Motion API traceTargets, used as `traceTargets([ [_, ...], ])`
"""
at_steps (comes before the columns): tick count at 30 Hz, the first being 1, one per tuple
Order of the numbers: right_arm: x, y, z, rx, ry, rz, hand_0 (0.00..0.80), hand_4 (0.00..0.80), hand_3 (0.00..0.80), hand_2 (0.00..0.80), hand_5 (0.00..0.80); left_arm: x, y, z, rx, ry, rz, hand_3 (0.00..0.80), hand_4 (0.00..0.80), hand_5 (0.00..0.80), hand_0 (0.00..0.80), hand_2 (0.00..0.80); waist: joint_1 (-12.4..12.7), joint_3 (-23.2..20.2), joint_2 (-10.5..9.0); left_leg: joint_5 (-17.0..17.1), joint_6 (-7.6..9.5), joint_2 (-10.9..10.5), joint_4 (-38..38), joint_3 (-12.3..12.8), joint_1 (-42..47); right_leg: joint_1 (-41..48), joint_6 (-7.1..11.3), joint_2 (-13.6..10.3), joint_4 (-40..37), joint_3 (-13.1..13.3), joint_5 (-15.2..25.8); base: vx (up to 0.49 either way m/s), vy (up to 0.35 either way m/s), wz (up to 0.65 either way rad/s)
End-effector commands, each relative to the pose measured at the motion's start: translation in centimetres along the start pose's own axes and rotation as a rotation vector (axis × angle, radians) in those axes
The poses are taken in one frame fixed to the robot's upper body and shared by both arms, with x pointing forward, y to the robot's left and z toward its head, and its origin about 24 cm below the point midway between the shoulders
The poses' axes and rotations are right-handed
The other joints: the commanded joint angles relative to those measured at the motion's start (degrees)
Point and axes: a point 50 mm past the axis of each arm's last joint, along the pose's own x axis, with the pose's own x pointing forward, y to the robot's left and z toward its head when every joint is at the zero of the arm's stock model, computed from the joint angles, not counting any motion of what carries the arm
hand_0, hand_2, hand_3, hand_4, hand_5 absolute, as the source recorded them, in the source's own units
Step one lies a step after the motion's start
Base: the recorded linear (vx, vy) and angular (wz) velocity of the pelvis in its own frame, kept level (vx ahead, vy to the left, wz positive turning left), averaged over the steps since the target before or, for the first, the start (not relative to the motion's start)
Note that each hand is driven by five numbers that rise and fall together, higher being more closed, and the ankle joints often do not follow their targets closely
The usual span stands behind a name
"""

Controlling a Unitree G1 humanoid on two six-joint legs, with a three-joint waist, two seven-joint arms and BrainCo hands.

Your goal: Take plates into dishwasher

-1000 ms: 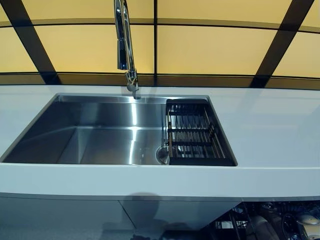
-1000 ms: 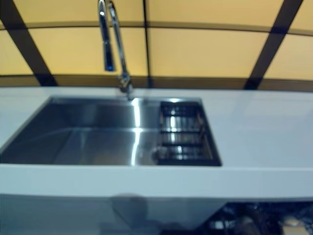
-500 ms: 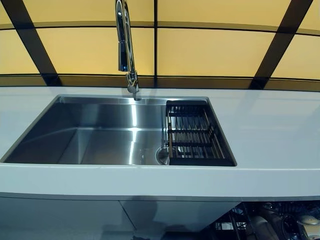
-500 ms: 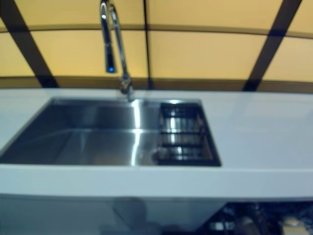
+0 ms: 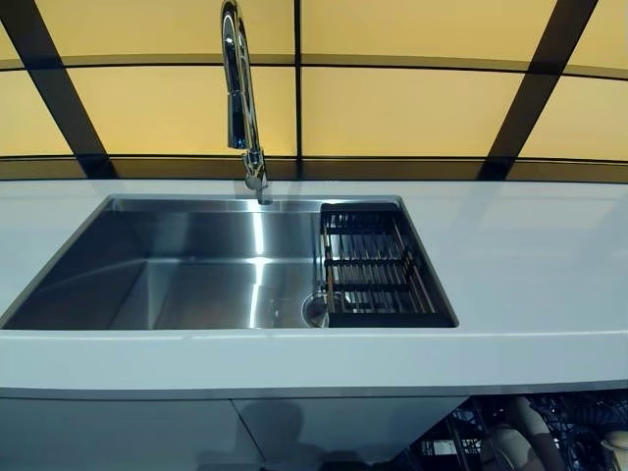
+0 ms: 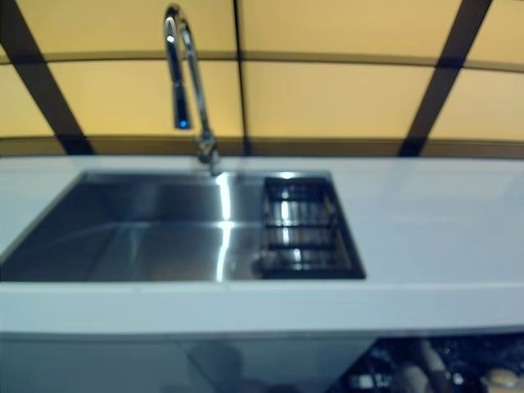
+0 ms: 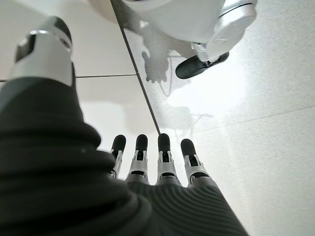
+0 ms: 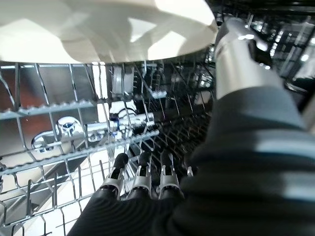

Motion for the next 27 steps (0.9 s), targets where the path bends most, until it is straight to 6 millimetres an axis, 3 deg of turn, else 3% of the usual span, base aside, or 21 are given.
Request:
traceTargets([
  [1,-0.4,-2.6,2.7,-0.025,-0.105,-0.058,0.0,0.0,0.0,0.0,0.0,0.2,1.8,0.6,0.037,-0.025,0.038,0.0,0.0,0.0,0.0,0.0,-0.1,-1.0,-2.84,3.8,0.47,0.4,0.3,1.8,-1.9,2.1,2.51,-1.9,1.4,1.5,-1.9,0.002,0.084,-0.05],
  [11,-2.2,-4.8,4.0,-0.009,-0.201,-0.096,0.0,0.0,0.0,0.0,0.0,0.1,1.1,-0.4,0.008,0.0,0.039,0.0,0.0,0.0,0.0,0.0,-2.8,-2.2,-3.91,1.9,1.28,-0.9,0.5,3.3,0.0,2.5,3.05,-2.8,1.6,3.1,-1.8,-0.005,0.092,-0.1],
  [19,-3.8,-6.7,5.9,0.001,-0.306,-0.188,0.0,0.0,0.0,0.0,0.0,0.3,1.2,0.0,0.006,-0.005,0.04,0.0,0.0,0.0,0.0,0.0,-4.9,-2.8,-4.29,0.5,2.16,-2.0,0.8,4.4,0.9,2.1,3.88,-3.9,2.2,4.4,-1.5,-0.027,0.093,-0.09],
  [27,-5.6,-8.3,6.8,0.147,-0.405,-0.341,0.0,0.0,0.0,0.0,0.0,0.4,1.2,0.2,0.005,-0.011,0.049,0.0,0.0,0.0,0.0,0.0,-7.1,-3.4,-4.35,-0.8,3.24,-2.9,1.5,5.8,1.3,0.8,4.93,-4.9,3.6,6.0,-1.2,-0.049,0.072,-0.13],
])
